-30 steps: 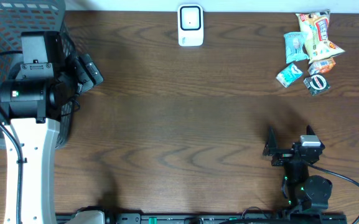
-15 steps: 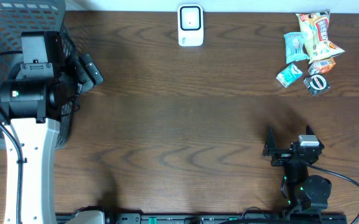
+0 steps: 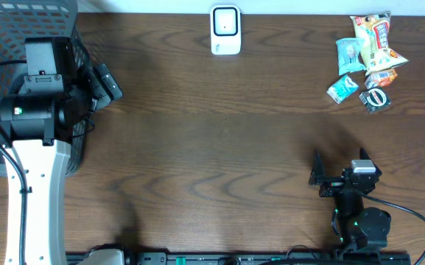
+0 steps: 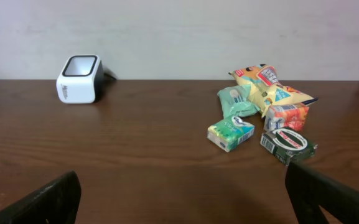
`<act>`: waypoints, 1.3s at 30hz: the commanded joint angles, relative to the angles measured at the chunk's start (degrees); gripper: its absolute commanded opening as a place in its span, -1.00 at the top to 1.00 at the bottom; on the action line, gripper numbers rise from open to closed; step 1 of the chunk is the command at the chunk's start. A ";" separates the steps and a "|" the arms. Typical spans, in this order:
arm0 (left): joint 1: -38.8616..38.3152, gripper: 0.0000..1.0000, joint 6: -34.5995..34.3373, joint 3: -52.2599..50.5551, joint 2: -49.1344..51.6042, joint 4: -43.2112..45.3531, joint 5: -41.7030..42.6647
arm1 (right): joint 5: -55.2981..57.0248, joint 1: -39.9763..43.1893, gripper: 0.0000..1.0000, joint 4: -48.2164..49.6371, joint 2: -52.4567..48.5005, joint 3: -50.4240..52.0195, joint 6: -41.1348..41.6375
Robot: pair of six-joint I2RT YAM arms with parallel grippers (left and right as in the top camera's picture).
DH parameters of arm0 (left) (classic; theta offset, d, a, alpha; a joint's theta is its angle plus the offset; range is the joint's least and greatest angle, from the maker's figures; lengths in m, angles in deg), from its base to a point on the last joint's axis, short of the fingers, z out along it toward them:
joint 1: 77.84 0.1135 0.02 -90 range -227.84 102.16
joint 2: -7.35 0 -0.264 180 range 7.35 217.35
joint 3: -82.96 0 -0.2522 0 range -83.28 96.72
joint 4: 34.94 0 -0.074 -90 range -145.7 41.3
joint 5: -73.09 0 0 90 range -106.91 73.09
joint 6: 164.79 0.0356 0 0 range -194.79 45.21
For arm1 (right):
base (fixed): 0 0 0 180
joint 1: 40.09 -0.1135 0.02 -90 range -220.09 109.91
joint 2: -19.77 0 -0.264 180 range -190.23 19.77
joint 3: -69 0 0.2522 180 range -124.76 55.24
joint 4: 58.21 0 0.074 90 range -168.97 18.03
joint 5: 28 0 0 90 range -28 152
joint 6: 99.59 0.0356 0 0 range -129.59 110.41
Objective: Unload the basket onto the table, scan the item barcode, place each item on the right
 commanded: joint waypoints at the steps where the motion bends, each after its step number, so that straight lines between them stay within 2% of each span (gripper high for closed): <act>1: 0.24 -0.95 -0.50 0.00 -0.33 -0.11 -0.31 | 0.66 0.37 -0.99 -0.26 0.68 0.09 0.61; 39: 0.24 -0.96 -0.50 0.00 -0.33 -0.11 -0.31 | 0.87 1.27 -0.99 -0.37 0.68 0.09 0.61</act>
